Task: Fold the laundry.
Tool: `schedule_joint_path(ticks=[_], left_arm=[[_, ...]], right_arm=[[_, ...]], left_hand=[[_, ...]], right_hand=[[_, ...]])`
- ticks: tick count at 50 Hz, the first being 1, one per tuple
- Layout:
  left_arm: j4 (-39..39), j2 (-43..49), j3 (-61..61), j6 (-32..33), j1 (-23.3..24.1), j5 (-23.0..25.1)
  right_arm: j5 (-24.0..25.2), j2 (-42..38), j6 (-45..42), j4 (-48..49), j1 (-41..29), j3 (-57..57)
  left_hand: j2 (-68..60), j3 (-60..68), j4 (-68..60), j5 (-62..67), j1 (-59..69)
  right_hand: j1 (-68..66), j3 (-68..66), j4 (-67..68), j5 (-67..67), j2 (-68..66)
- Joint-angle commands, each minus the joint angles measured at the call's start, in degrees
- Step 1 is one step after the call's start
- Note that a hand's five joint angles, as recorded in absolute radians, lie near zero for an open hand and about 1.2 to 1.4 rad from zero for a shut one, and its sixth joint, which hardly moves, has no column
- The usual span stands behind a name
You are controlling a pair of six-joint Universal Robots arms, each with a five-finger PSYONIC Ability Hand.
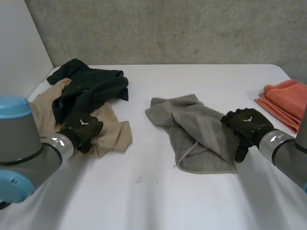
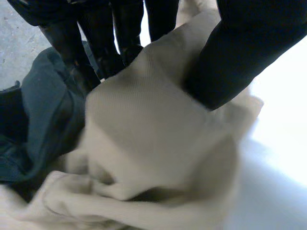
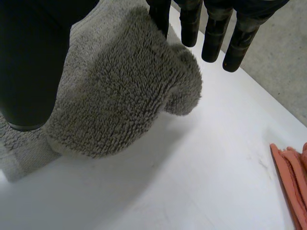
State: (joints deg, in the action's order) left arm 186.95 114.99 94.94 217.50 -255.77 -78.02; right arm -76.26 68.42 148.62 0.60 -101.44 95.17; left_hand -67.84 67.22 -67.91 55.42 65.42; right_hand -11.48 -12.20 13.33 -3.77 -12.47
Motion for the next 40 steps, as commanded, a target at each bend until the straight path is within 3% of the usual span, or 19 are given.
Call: schedule_joint_path(ticks=[1, 5, 9, 10, 11, 12, 14, 18, 31, 40], left_arm=[[1.7, 2.8, -26.2, 1.2, -5.8, -14.3], [9.8, 2.6, -39.6, 0.6, -14.5, -24.4], [15.5, 2.8, -41.2, 0.5, -15.8, -26.4], [15.9, 2.7, -40.1, 0.5, -15.5, -25.6], [16.1, 2.6, -38.7, 0.5, -15.1, -24.7], [16.2, 2.5, -35.2, 0.8, -14.2, -22.1], [16.5, 2.4, -31.5, 0.9, -13.0, -19.4], [16.6, 1.0, -23.9, 0.6, -10.6, -15.8], [12.0, -2.4, -10.2, -1.4, -0.3, -14.8], [6.6, -2.1, -5.2, -14.4, 11.4, -8.7]], right_arm=[[0.0, 0.0, -0.1, 0.1, 0.0, -0.2], [0.0, 0.2, -0.2, 0.0, -0.1, -0.3], [0.1, 0.7, -0.2, 0.0, -0.2, -0.2], [0.1, 0.7, -0.2, 0.0, -0.2, 0.0], [0.1, 0.7, -0.2, 0.0, -0.2, 0.0], [0.1, 0.7, -0.1, 0.0, -0.1, 0.2], [0.1, 0.6, -0.1, 0.0, -0.1, 0.3], [1.1, 0.6, -0.1, 0.1, 0.0, 0.6], [2.3, 0.7, 0.1, 0.0, -0.1, 1.2], [2.0, 2.0, 0.2, -0.6, 0.0, 1.5]], left_hand=[[-12.2, 12.8, -12.1, 14.6, 14.6], [-12.2, 12.8, -12.1, 14.6, 14.6], [-12.2, 12.8, -12.1, 14.6, 14.6], [0.1, 0.5, 0.2, 2.3, 2.3], [21.6, -21.0, 21.7, -19.2, -19.2], [57.8, -57.2, 57.9, -55.4, -55.4], [53.8, -53.2, 53.8, -51.3, -51.3], [57.8, -57.2, 57.9, -55.4, -55.4], [57.3, -56.7, 57.4, -54.9, -54.9], [56.4, -55.8, 56.5, -54.0, -54.0]], right_hand=[[1.5, 2.2, -3.3, 3.8, 2.5], [1.5, 2.2, -3.3, 3.8, 2.5], [1.5, 2.2, -3.3, 3.8, 2.5], [1.5, 2.2, -3.3, 3.8, 2.5], [1.5, 2.2, -3.3, 3.8, 2.5], [1.5, 2.2, -3.3, 3.8, 2.5], [1.5, 2.2, -3.3, 3.8, 2.5], [1.5, 2.2, -3.3, 3.8, 2.5], [1.5, 2.2, -3.3, 3.8, 2.5], [1.5, 2.2, -3.3, 3.8, 2.5]])
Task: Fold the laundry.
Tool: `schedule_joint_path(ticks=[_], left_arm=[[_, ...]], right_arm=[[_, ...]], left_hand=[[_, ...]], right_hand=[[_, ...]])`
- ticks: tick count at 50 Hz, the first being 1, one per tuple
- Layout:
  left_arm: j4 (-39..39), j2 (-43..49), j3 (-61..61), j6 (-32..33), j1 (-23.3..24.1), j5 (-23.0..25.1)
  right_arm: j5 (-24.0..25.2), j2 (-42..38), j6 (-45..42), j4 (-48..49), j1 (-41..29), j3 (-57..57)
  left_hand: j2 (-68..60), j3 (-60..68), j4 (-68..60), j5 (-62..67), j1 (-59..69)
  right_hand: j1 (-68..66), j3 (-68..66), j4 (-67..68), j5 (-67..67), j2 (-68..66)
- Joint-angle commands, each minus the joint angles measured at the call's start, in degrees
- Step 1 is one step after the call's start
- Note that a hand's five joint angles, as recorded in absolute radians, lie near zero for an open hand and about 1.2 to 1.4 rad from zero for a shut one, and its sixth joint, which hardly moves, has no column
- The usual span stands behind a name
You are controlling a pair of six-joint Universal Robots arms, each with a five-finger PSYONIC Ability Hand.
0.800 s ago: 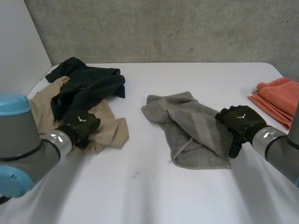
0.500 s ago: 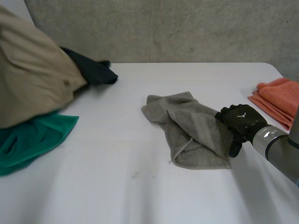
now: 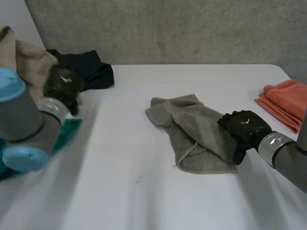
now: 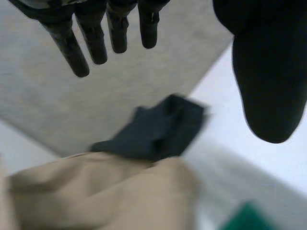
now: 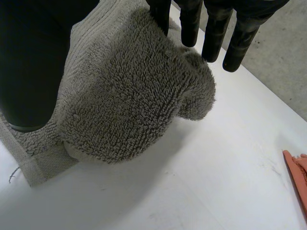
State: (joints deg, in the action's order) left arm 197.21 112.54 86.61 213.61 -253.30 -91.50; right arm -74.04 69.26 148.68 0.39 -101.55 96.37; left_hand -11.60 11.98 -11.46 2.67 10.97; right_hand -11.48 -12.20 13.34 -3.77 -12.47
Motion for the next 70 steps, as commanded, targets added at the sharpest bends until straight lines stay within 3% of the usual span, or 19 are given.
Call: schedule_joint_path(ticks=[1, 5, 11, 22, 29, 33, 34, 37, 41, 46, 52, 59, 70], left_arm=[[-3.7, 0.5, 2.9, -11.7, 9.8, 5.0], [-2.8, 3.8, 0.9, -15.7, 14.1, 5.6], [-2.0, 13.5, -8.0, -16.4, 21.7, 6.1], [1.2, 25.4, -22.4, -16.1, 24.7, 6.9], [3.6, 30.5, -28.3, -16.2, 26.0, 11.3], [3.6, 33.1, -31.3, -16.2, 26.7, 12.9], [3.4, 33.8, -32.5, -16.2, 26.9, 13.0], [3.4, 34.3, -33.8, -16.2, 26.9, 12.6], [3.3, 32.5, -33.6, -16.1, 26.7, 10.2], [1.7, 21.9, -29.3, -16.0, 25.5, 4.7], [-0.6, 10.9, -22.5, -16.1, 22.7, 3.5], [-4.1, -1.7, -16.4, -16.1, 20.2, 3.3], [-10.3, -10.3, -14.5, -16.6, 18.0, 1.4]], right_arm=[[-0.2, 1.2, 0.1, -0.4, 0.1, 0.4], [-0.4, 2.3, 0.2, -0.5, 0.2, 0.7], [-0.3, 4.7, 1.5, -0.3, 0.2, 1.7], [0.0, 4.7, 1.6, -0.5, 2.0, 3.5], [0.0, 4.8, 1.6, -0.5, 4.7, 3.2], [0.0, 4.9, 1.6, -0.5, 6.6, 2.9], [0.0, 5.0, 1.6, -0.5, 7.5, 2.7], [0.0, 4.9, 1.7, -0.4, 9.1, 2.5], [-0.2, 5.1, 1.8, -0.5, 11.7, 1.9], [-0.5, 5.1, 4.1, -1.4, 13.4, 0.1], [-0.8, 4.9, 12.6, -5.1, 13.5, -3.0], [0.2, 3.2, 14.6, -9.6, 12.5, -3.6], [0.7, -2.3, 18.9, -7.6, -0.1, -3.0]], left_hand=[[0.2, -0.6, 0.1, -1.3, 0.4], [-0.6, 0.3, -0.8, -0.4, 1.3], [-3.0, 2.6, -3.1, 1.9, 3.6], [-2.6, 2.3, -2.8, 1.6, 3.3], [-8.9, 8.5, -9.0, 7.8, 9.5], [-24.0, 23.6, -24.1, 22.9, 24.6], [-41.0, 40.6, -41.1, 39.9, 41.6], [-68.2, 67.8, -68.3, 67.1, 68.8], [-68.4, 68.0, -68.5, 67.3, 69.0], [-68.4, 68.0, -68.5, 67.3, 69.0], [-68.4, 68.0, -68.5, 67.3, 69.0], [-68.4, 68.0, -68.5, 67.3, 69.0], [-68.4, 68.0, -68.5, 67.3, 69.0]], right_hand=[[1.5, 2.2, -3.3, 3.8, 2.5], [1.5, 2.2, -3.3, 3.8, 2.5], [1.5, 2.2, -3.3, 3.8, 2.5], [1.5, 2.2, -3.3, 3.8, 2.5], [1.5, 2.2, -3.3, 3.8, 2.5], [1.5, 2.2, -3.3, 3.8, 2.5], [1.5, 2.2, -3.3, 3.8, 2.5], [1.5, 2.2, -3.3, 3.8, 2.5], [1.5, 2.2, -3.3, 3.8, 2.5], [1.5, 2.2, -3.3, 3.8, 2.5], [1.5, 2.2, -3.3, 3.8, 2.5], [1.5, 2.2, -3.3, 3.8, 2.5], [1.5, 2.2, -3.3, 3.8, 2.5]])
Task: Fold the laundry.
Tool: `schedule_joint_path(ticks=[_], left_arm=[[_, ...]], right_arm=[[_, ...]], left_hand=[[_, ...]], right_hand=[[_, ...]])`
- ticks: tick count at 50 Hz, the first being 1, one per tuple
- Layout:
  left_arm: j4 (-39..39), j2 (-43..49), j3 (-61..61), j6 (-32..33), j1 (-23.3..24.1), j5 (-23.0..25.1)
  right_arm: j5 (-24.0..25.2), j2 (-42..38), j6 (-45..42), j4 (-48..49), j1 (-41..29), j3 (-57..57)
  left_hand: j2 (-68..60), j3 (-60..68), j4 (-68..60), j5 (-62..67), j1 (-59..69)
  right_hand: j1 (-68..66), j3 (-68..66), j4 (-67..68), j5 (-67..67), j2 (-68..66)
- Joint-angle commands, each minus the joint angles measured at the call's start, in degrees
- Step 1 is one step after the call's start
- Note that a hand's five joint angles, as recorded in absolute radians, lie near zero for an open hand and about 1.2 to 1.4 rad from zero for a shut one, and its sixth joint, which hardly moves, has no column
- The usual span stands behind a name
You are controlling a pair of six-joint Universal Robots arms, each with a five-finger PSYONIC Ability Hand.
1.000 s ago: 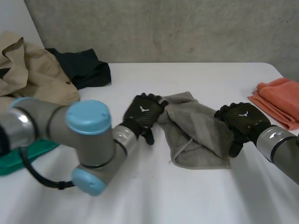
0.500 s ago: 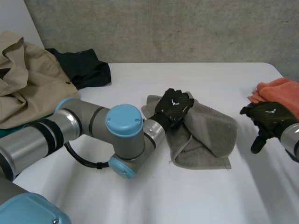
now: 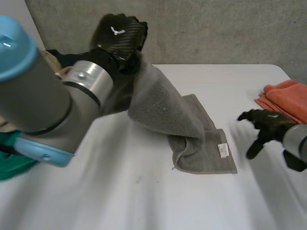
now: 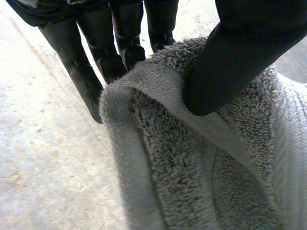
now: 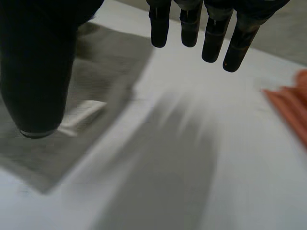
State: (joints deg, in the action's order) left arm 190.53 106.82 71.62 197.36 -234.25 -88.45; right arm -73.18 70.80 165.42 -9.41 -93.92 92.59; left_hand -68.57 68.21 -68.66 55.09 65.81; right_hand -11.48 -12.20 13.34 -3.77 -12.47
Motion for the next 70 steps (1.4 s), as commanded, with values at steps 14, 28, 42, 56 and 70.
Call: schedule_joint_path(ticks=[14, 28, 42, 56, 70], left_arm=[[-4.0, -5.3, 5.4, -0.3, -7.0, -2.3], [-4.0, -5.0, 5.9, -0.4, -7.6, -2.3], [-4.0, -5.1, 6.4, -0.4, -7.5, -2.3], [-4.0, -5.3, 6.7, -0.4, -7.5, -2.3], [-4.1, -5.3, 6.8, -0.4, -7.8, -2.3]], right_arm=[[-0.7, -5.7, -10.6, 10.3, -12.5, 5.6], [-0.7, -8.4, -18.0, 17.4, -12.6, 8.0], [-0.7, -12.2, -18.1, 18.6, -12.6, 3.9], [-1.2, -15.1, -17.9, 18.2, -13.0, -1.2], [-1.0, -16.5, -17.3, 18.2, -13.1, -3.7]], left_hand=[[-11.4, 11.8, -11.3, 14.9, 14.2], [-11.4, 11.8, -11.3, 14.9, 14.2], [-11.4, 11.8, -11.3, 14.9, 14.2], [-11.4, 11.8, -11.3, 14.9, 14.2], [-11.4, 11.8, -11.3, 14.9, 14.2]], right_hand=[[-14.9, -14.2, 13.1, -12.6, -13.9], [-15.9, -15.2, 14.1, -13.6, -14.9], [-35.6, -34.9, 33.7, -33.3, -34.6], [-19.8, -19.1, 18.0, -17.5, -18.8], [-33.8, -33.0, 31.9, -31.5, -32.8]])
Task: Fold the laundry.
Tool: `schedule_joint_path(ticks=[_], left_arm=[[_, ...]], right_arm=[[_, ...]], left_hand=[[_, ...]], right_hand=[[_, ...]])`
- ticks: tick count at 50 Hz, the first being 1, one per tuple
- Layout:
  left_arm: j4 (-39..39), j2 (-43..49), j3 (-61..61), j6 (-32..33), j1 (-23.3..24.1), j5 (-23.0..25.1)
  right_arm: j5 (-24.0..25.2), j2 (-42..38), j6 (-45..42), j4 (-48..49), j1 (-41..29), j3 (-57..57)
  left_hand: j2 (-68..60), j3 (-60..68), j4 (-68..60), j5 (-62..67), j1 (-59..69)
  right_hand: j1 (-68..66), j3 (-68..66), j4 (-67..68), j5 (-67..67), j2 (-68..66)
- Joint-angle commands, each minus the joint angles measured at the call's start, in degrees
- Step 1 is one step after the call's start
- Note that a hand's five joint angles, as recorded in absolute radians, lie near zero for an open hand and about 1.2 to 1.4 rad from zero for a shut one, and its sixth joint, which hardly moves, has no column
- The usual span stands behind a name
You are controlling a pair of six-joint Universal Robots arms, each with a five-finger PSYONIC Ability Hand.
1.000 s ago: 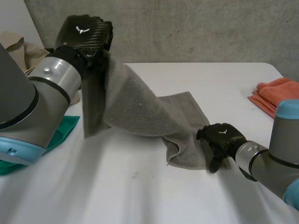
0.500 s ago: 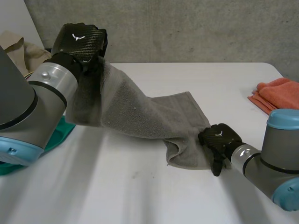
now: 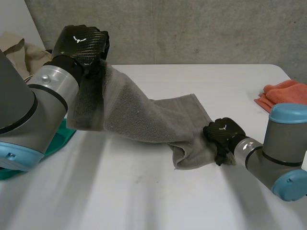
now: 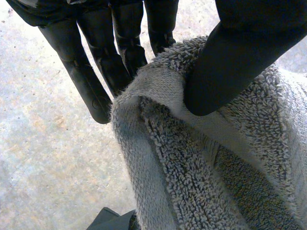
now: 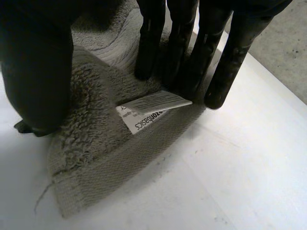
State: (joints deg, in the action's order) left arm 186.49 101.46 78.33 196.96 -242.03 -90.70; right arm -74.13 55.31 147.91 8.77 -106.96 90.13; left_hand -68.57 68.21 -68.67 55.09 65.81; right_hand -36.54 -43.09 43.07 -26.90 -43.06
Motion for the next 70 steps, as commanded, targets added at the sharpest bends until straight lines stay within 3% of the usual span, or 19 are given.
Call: schedule_joint_path(ticks=[1, 5, 13, 26, 28, 32, 36, 40, 44, 48, 55, 59, 60, 62, 70], left_arm=[[-0.1, 0.1, 0.1, -0.1, 0.0, 0.0], [-0.1, 0.1, 0.1, 0.0, -0.1, 0.0], [-0.2, 0.0, 0.1, 0.0, -0.6, 0.0], [-0.8, -0.1, 1.1, -0.1, -1.0, 0.2], [-0.8, -0.2, 1.1, 0.0, -1.1, 0.1], [-0.8, -0.2, 1.2, 0.0, -1.5, 0.2], [-0.8, -0.2, 1.5, -0.1, -1.8, 0.1], [-1.3, -0.3, 1.6, -0.1, -2.5, 0.0], [-4.3, -1.2, 1.9, -0.3, -4.0, 0.0], [-7.6, -2.3, 3.8, -1.5, -6.3, 0.3], [-8.0, -2.5, 6.9, -2.8, -7.2, 0.5], [-7.6, -1.9, 8.2, -3.0, -7.1, 0.5], [-7.5, -1.5, 8.2, -3.1, -7.1, 0.5], [-7.5, -1.0, 8.2, -3.4, -7.2, 0.5], [-7.2, 0.1, 7.2, -5.1, -7.4, 0.5]], right_arm=[[0.0, -1.3, 0.2, 0.0, 0.0, -1.4], [0.1, -2.0, 0.4, 0.2, 0.0, -2.2], [0.7, -2.7, 0.5, 0.5, 0.2, -4.3], [0.7, -5.5, 1.1, 0.1, -0.2, -8.2], [0.7, -5.7, 1.1, 0.1, -0.2, -8.5], [0.5, -7.1, 0.9, 0.2, -0.2, -10.2], [-0.1, -7.9, 1.2, -0.2, -0.1, -13.0], [-0.2, -5.3, 1.3, -1.0, 0.3, -14.3], [-0.1, 2.9, 0.5, -4.2, 3.2, -15.0], [1.2, 13.9, -1.0, -13.8, 9.6, -16.2], [5.0, 17.2, -2.6, -21.0, 10.9, -15.4], [7.9, 15.6, -3.1, -20.6, 10.8, -11.3], [8.5, 13.7, -3.1, -19.6, 10.8, -10.1], [9.3, 11.9, -2.9, -18.2, 10.8, -9.1], [12.3, 6.3, -3.2, -6.7, 10.9, -3.6]], left_hand=[[-11.4, 11.8, -11.3, 14.9, 14.2], [-11.4, 11.8, -11.3, 14.9, 14.2], [-11.4, 11.8, -11.3, 14.9, 14.2], [-11.4, 11.8, -11.3, 14.9, 14.2], [-11.4, 11.8, -11.3, 14.9, 14.2], [-11.4, 11.8, -11.3, 14.9, 14.2], [-11.4, 11.8, -11.3, 14.9, 14.2], [-11.4, 11.8, -11.3, 14.9, 14.2], [-11.4, 11.8, -11.3, 14.9, 14.2], [-11.4, 11.8, -11.3, 14.9, 14.2], [-11.4, 11.8, -11.3, 14.9, 14.2], [-11.4, 11.8, -11.3, 14.9, 14.2], [-11.4, 11.8, -11.3, 14.9, 14.2], [-11.4, 11.8, -11.3, 14.9, 14.2], [-11.4, 11.8, -11.3, 14.9, 14.2]], right_hand=[[-8.9, -2.3, 2.3, -8.5, -2.3], [-10.9, -4.3, 4.4, -10.5, -4.4], [-35.4, -28.9, 28.9, -35.1, -28.9], [-10.7, -4.2, 4.2, -10.4, -4.2], [-13.2, -6.7, 6.7, -12.9, -6.7], [-43.4, -36.8, 36.9, -43.0, -36.9], [-43.5, -36.9, 36.9, -43.1, -36.9], [-43.5, -36.9, 36.9, -43.1, -36.9], [-43.5, -36.9, 36.9, -43.1, -36.9], [-43.5, -36.9, 36.9, -43.1, -36.9], [-43.5, -36.9, 36.9, -43.1, -36.9], [-7.3, -0.7, 0.7, -6.9, -0.7], [12.0, 18.5, -18.5, 12.3, 18.5], [22.2, 28.8, -28.7, 22.6, 28.7], [12.5, 19.1, -19.0, 12.9, 19.0]])
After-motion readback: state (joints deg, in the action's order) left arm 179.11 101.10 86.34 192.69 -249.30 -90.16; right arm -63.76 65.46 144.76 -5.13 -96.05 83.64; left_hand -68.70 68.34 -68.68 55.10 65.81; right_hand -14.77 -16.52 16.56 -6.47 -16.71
